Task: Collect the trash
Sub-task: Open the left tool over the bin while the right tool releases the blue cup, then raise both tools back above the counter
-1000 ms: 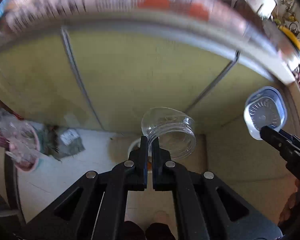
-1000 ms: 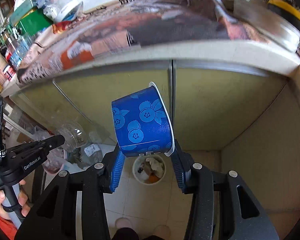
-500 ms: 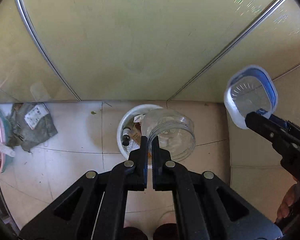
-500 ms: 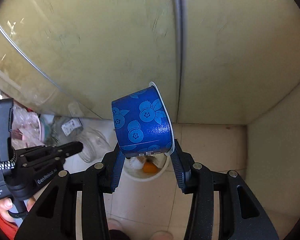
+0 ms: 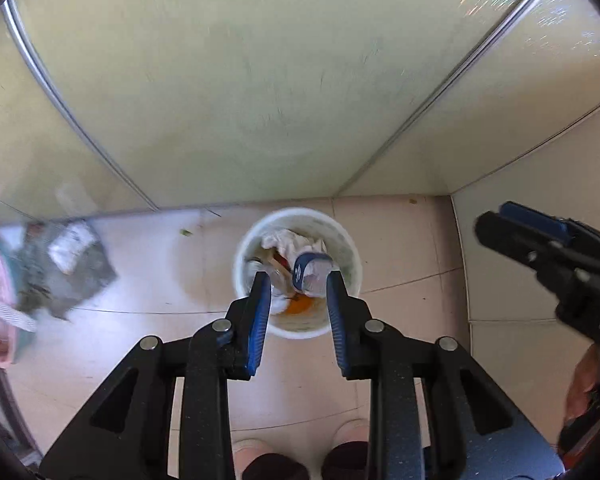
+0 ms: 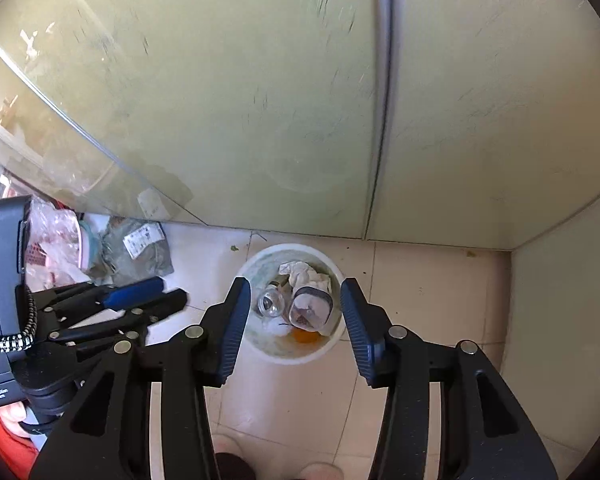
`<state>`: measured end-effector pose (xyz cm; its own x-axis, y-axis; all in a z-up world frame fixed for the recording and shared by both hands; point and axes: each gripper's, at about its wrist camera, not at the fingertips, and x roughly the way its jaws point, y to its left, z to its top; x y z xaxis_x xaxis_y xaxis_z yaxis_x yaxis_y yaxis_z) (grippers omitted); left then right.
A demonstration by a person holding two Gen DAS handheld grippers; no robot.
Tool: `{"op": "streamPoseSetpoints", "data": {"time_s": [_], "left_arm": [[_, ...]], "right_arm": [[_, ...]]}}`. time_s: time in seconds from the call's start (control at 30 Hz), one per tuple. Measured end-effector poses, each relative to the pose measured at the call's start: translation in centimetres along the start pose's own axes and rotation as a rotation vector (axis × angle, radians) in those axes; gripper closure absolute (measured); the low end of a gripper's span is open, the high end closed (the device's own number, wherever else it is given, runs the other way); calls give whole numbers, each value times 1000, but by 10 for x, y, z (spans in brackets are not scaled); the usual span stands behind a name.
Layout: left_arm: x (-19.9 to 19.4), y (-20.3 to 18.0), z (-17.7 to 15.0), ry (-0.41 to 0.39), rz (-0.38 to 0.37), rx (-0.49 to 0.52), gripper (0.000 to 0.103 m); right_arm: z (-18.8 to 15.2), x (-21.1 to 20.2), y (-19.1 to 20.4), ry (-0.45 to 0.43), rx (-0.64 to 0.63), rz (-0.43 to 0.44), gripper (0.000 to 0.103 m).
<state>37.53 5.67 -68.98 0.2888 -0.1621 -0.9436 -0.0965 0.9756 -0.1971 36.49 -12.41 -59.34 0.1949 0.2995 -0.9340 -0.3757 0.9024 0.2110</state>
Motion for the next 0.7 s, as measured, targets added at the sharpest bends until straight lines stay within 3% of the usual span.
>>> {"op": "streamPoseSetpoints", "data": {"time_s": [0.17,0.33,0.53,0.7], "left_arm": [[-106,-20,16,-69,21,-14,76],[-232,-48,30,-171,55,-19,76],[-397,-91,23,-354,121,7,70],[-520,-112,5,-508,100,30,69]], "right_arm": [[17,-93,-1,-35,22,5,60],[38,-219,15,-120,6,14,59],[53,-377,45,-272,-47,29,58],[43,-490,69,-426,-108,23,56]]}}
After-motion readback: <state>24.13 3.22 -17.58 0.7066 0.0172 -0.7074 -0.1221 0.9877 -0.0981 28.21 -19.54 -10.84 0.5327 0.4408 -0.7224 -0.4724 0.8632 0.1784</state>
